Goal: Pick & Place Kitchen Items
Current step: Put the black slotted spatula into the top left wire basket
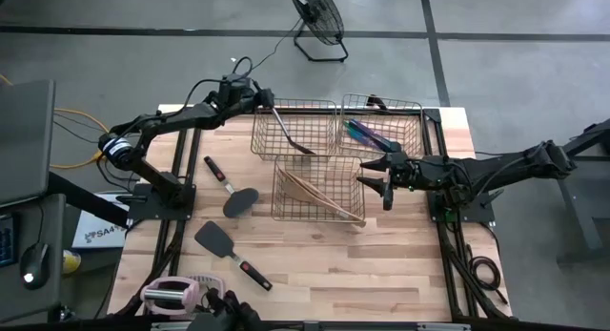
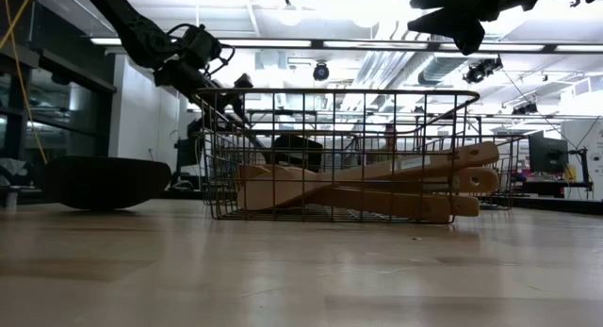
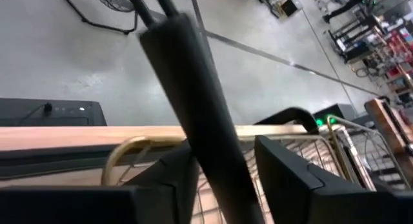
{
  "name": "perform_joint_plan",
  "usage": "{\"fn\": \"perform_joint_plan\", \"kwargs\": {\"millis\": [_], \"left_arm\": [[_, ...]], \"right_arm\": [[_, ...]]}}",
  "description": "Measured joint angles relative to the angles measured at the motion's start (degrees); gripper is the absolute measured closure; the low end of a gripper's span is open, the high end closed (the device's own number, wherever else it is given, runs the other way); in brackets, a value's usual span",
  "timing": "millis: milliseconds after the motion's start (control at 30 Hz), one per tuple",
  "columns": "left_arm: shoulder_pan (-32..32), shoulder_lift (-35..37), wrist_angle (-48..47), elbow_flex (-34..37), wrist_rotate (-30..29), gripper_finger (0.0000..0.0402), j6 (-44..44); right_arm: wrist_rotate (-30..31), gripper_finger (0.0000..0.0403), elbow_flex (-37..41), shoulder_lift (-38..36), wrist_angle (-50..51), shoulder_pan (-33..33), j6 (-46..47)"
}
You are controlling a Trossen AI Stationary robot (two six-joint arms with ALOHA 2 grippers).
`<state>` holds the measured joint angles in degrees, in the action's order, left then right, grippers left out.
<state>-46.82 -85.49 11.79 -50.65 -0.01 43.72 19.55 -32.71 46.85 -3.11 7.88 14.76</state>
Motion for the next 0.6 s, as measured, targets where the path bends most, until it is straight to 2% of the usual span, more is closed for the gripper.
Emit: {"fn": "perform_joint_plan", "kwargs": {"millis": [333, 600], "left_arm": [[0.0, 0.0, 0.5, 0.0, 5.3, 0.0147, -1.4], [0.0, 0.0, 1.2, 0.0, 6.2, 0.0133, -1.6]], "right_arm": [[0.0, 0.021, 0.0, 0.0, 0.0, 0.0, 0.0], [0.0, 0.021, 0.0, 0.0, 1.4, 0.0, 0.5]]}}
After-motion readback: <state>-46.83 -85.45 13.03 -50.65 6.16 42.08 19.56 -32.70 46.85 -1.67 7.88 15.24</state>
